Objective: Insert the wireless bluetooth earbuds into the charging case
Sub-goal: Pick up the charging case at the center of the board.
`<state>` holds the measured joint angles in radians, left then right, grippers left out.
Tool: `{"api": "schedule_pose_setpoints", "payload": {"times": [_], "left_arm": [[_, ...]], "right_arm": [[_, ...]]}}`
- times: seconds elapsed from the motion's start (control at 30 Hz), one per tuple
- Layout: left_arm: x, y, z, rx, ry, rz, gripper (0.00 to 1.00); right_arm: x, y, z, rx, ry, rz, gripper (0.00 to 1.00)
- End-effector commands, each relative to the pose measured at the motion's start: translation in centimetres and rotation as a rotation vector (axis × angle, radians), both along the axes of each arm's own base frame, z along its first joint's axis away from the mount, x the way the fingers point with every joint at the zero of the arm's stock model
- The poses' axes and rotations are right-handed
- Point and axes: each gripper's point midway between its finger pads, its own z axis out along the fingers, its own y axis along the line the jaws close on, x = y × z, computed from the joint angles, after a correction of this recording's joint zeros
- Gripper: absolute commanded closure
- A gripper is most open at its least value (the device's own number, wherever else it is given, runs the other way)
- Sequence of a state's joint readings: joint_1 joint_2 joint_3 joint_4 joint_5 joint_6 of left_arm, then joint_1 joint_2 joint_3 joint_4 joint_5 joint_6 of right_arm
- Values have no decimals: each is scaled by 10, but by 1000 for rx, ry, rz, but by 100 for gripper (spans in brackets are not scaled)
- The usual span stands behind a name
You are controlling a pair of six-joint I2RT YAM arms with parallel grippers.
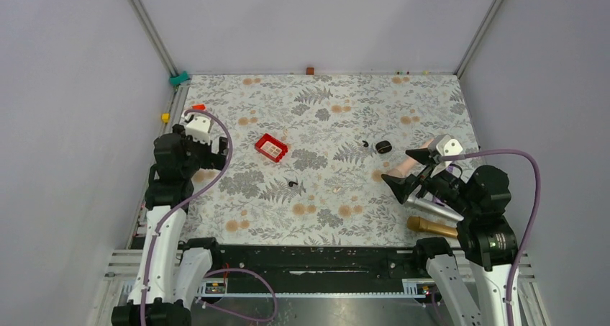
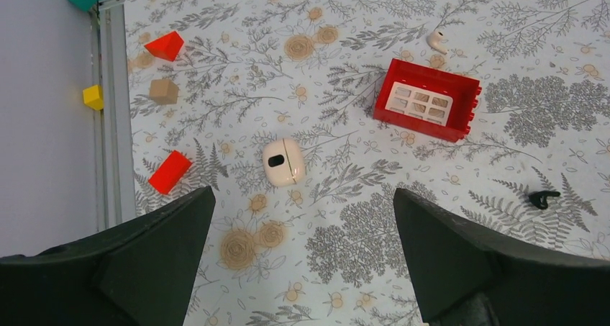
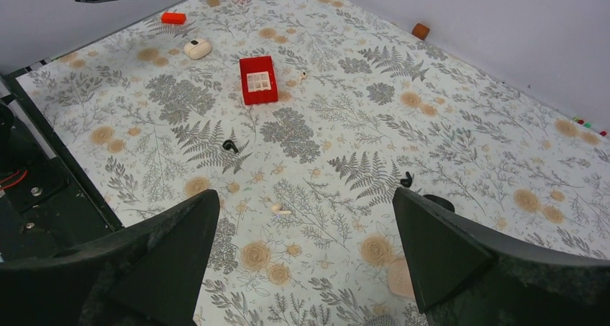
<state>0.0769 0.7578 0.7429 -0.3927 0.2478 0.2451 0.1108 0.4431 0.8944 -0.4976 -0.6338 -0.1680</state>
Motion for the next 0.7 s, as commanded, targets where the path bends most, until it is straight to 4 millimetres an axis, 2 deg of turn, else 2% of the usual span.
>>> {"api": "schedule_pose_setpoints", "payload": {"times": [0.0, 0.33, 0.57, 0.67], "left_arm": [[25, 2, 25, 33, -127, -17, 2], [63, 17, -7, 41, 8, 47, 1], [76, 17, -29, 49, 86, 30, 2], [83, 16, -28, 64, 98, 18, 1]], "right_arm": [[6, 5, 6, 3, -49, 35, 2], [16, 7, -7, 7, -27, 41, 2], [20, 6, -10, 4, -24, 27, 2], [22, 5, -12, 4, -21, 23, 2]]}}
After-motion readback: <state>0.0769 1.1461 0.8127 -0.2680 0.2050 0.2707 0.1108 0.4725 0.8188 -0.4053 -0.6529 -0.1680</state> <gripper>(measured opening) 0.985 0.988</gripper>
